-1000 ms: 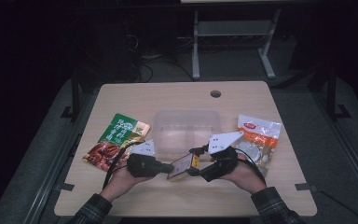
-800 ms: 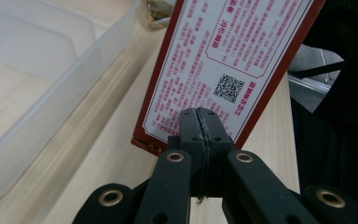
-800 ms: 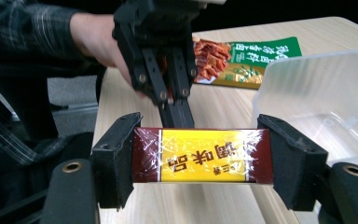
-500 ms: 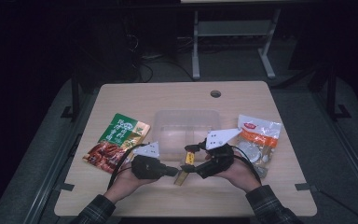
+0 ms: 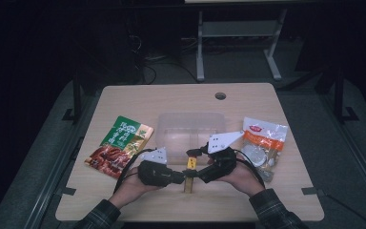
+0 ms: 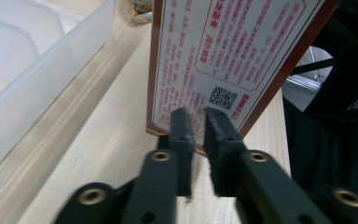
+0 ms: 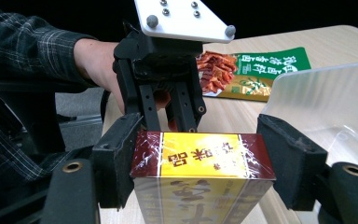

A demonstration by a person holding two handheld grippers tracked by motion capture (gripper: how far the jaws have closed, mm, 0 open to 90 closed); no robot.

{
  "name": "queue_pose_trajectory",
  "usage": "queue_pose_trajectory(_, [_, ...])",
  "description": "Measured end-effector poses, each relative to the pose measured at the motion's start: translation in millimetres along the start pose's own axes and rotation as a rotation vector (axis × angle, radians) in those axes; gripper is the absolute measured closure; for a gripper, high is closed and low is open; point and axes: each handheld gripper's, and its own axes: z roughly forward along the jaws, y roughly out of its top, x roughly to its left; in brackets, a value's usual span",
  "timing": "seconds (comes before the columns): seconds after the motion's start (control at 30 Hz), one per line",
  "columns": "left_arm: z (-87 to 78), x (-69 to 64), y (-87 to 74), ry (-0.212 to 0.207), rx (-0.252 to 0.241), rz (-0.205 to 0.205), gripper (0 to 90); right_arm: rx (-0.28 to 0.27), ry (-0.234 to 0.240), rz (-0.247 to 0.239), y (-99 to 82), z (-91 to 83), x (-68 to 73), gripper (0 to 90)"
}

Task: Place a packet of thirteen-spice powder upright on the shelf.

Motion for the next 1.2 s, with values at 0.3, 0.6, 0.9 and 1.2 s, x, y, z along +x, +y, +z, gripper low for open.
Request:
queue_pose_trajectory(0.3, [-17.1,-0.8,-12.8,0.028,0.008,-0.017,48.8,-0.002,0.006,-0.015,7.5,-11.7,-2.8,31.9])
queue_pose_trajectory(0.6, [-31.5,-2.4,-30.0,0.047,0.035,-0.042,36.1,-0.001,-0.01,-0.049,24.8,-25.2,-14.3,31.9])
queue_pose_trajectory(0.9, [-41.2,-2.8,-39.1,0.074,0.054,-0.044,31.6,0.02,-0.03,-0.09,50.8,-37.2,-29.4,31.9])
queue_pose_trajectory(1.2, [-38.5,2.5,-41.0,0.084,0.061,-0.037,30.6,0.029,-0.02,-0.115,66.4,-37.8,-45.2,31.9])
